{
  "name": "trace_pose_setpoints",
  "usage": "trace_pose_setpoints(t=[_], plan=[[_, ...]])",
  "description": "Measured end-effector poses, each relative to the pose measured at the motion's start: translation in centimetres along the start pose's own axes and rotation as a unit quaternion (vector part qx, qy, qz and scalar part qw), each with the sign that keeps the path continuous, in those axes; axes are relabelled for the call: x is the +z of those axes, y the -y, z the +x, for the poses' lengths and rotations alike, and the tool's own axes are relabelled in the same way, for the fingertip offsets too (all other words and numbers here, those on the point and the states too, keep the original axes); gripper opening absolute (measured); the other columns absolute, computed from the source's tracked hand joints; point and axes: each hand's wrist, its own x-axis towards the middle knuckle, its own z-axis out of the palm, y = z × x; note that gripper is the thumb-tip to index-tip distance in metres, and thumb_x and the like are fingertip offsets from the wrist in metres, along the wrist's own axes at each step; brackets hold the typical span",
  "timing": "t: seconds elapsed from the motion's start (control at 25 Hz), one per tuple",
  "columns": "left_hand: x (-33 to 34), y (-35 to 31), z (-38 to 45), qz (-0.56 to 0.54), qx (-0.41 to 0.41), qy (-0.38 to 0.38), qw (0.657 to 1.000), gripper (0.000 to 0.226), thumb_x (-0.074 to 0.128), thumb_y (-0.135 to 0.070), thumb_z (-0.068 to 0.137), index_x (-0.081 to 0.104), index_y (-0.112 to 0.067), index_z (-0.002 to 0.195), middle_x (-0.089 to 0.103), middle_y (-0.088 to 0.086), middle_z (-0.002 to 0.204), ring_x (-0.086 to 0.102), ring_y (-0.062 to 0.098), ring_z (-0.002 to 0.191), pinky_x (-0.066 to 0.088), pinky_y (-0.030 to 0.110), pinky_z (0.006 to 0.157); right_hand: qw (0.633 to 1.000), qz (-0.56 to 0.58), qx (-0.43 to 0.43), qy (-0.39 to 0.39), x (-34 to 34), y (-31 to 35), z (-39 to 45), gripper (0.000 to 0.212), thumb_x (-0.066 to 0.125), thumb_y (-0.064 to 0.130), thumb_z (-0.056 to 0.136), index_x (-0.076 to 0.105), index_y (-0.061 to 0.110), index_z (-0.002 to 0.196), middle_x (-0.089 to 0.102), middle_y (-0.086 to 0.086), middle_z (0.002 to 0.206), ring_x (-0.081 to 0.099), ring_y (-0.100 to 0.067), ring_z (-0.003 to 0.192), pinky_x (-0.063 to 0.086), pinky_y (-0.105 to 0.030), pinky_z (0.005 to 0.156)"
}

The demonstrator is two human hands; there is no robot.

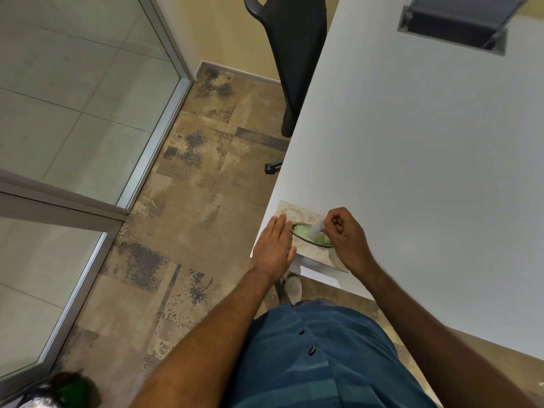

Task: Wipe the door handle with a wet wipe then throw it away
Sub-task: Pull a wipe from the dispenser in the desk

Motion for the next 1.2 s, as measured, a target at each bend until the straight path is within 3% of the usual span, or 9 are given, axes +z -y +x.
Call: trace_pose_setpoints(t=[0.16, 0.24, 0.36, 0.48, 0.6, 0.68, 0.84, 1.04, 1.2], plan=[[-1.6, -0.4, -0.1, -0.030, -0.006, 0.036, 0.999, 0.069, 0.059, -0.027, 0.111, 0.027, -0.009, 0.168, 0.010, 0.011, 0.180, 0.003, 0.030, 0.168, 0.010, 0.041, 0.137, 0.992, 0.115, 0.014, -0.044, -0.1, 3.3, 0.2, 0.008, 0.052, 0.018, 0.104, 0.056, 0.025, 0.102, 0.061, 0.004, 0.096, 0.066, -0.009, 0.090, 0.061, -0.025, 0.076], [-3.5, -1.3, -0.3, -0.148, -0.053, 0.053, 0.986, 0.067, 0.063, -0.013, 0.104, 0.035, -0.008, 0.165, 0.025, 0.012, 0.176, 0.016, 0.030, 0.166, 0.017, 0.044, 0.136, 0.988, 0.148, 0.015, -0.044, -0.2, 5.1, 0.2, 0.013, 0.049, 0.023, 0.105, 0.054, 0.034, 0.100, 0.062, 0.012, 0.096, 0.069, -0.011, 0.091, 0.062, -0.025, 0.075], [-7.3, -2.2, -1.1, -0.439, -0.112, 0.023, 0.891, 0.047, 0.051, -0.003, 0.101, 0.064, -0.015, 0.145, 0.060, 0.002, 0.152, 0.055, 0.015, 0.141, 0.043, 0.038, 0.121, 0.985, 0.164, 0.022, -0.043, 0.2, 7.1, 0.7, 0.015, 0.049, 0.031, 0.103, 0.054, 0.044, 0.098, 0.064, 0.016, 0.096, 0.070, -0.008, 0.091, 0.059, -0.019, 0.068], [-11.2, -2.0, -3.6, -0.598, -0.127, 0.004, 0.791, 0.042, 0.044, -0.029, 0.095, 0.080, -0.027, 0.117, 0.076, -0.011, 0.119, 0.070, 0.004, 0.106, 0.056, 0.019, 0.094, 0.989, 0.144, 0.027, -0.028, 1.9, 8.9, 1.2, 0.012, 0.052, 0.037, 0.101, 0.055, 0.049, 0.099, 0.065, 0.017, 0.098, 0.070, -0.010, 0.093, 0.054, -0.012, 0.061], [-13.5, -0.9, -6.1, -0.611, -0.134, -0.023, 0.780, 0.021, 0.062, -0.044, 0.103, 0.080, -0.035, 0.104, 0.075, -0.012, 0.105, 0.068, 0.004, 0.094, 0.055, 0.022, 0.085, 0.991, 0.134, 0.018, 0.007, 5.2, 11.3, 1.2, 0.014, 0.050, 0.038, 0.103, 0.053, 0.051, 0.099, 0.062, 0.014, 0.101, 0.068, 0.003, 0.091, 0.051, -0.008, 0.058], [-14.4, 0.4, -7.7, -0.616, -0.129, -0.065, 0.774, 0.015, 0.066, -0.033, 0.109, 0.077, -0.031, 0.099, 0.074, -0.005, 0.100, 0.066, 0.008, 0.090, 0.052, 0.025, 0.082, 0.992, 0.126, -0.009, 0.032, 7.8, 13.2, 1.0, 0.015, 0.049, 0.034, 0.105, 0.052, 0.047, 0.099, 0.062, 0.014, 0.100, 0.066, 0.009, 0.089, 0.051, -0.008, 0.058], [-16.8, 4.8, -12.0, -0.634, -0.164, -0.206, 0.727, 0.025, 0.067, -0.019, 0.110, 0.075, -0.026, 0.088, 0.071, 0.003, 0.087, 0.062, 0.015, 0.078, 0.050, 0.028, 0.068, 0.985, 0.121, -0.059, 0.109, 13.9, 17.9, -0.7, 0.019, 0.048, 0.030, 0.106, 0.051, 0.046, 0.096, 0.062, 0.028, 0.088, 0.065, 0.003, 0.082, 0.054, -0.015, 0.058], [-20.6, 13.3, -18.1, -0.638, -0.204, -0.327, 0.667, 0.026, 0.063, -0.016, 0.111, 0.077, -0.022, 0.089, 0.075, 0.001, 0.085, 0.068, 0.013, 0.077, 0.058, 0.028, 0.070, 0.957, 0.181, -0.017, 0.226, 23.0, 22.7, -3.3, 0.014, 0.056, 0.038, 0.103, 0.057, 0.024, 0.104, 0.061, 0.013, 0.068, 0.049, -0.005, 0.050, 0.034, -0.018, 0.039], [-23.6, 21.2, -23.5, -0.655, -0.210, -0.377, 0.620, 0.026, 0.060, -0.017, 0.112, 0.074, -0.019, 0.090, 0.073, 0.001, 0.081, 0.062, 0.013, 0.066, 0.052, 0.023, 0.056, 0.940, 0.195, -0.024, 0.279, 30.8, 26.5, -5.8, 0.023, 0.060, 0.054, 0.096, 0.057, 0.031, 0.099, 0.049, 0.005, 0.070, 0.042, -0.011, 0.057, 0.035, -0.023, 0.044]])
